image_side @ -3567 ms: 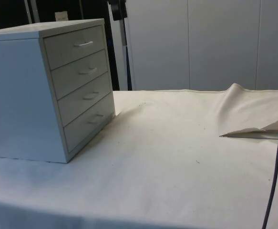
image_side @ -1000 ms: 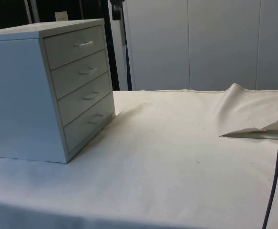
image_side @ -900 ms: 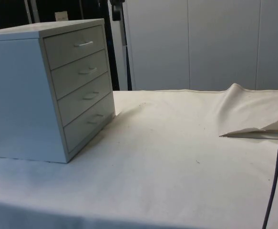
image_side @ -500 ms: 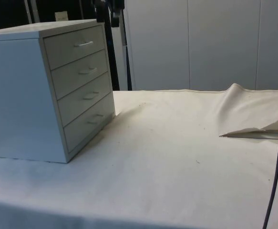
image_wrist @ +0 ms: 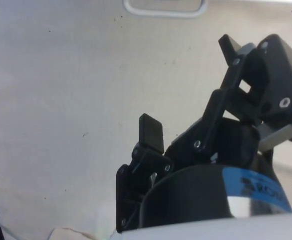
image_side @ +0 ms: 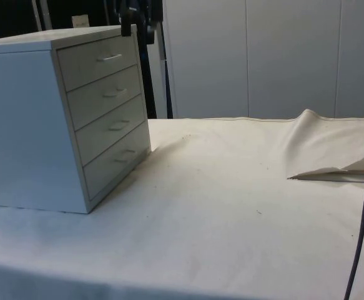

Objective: Open the drawer, then close it.

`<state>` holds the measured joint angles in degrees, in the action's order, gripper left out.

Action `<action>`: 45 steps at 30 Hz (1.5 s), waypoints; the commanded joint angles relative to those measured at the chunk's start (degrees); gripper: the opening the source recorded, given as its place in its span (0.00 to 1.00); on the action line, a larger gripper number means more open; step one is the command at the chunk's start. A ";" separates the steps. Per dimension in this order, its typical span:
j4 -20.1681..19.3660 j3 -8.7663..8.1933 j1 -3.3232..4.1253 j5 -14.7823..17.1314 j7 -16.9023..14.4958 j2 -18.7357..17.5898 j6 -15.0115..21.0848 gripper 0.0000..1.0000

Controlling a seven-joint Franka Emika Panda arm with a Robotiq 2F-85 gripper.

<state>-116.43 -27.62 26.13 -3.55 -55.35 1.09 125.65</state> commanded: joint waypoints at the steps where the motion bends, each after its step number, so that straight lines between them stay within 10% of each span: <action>1: -0.46 0.06 0.06 0.34 -1.09 -0.06 1.26 1.00; 45: -6.07 -0.06 0.00 0.86 -16.44 -1.03 14.95 1.00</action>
<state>-122.15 -27.73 26.07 -2.46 -71.56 -0.06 139.17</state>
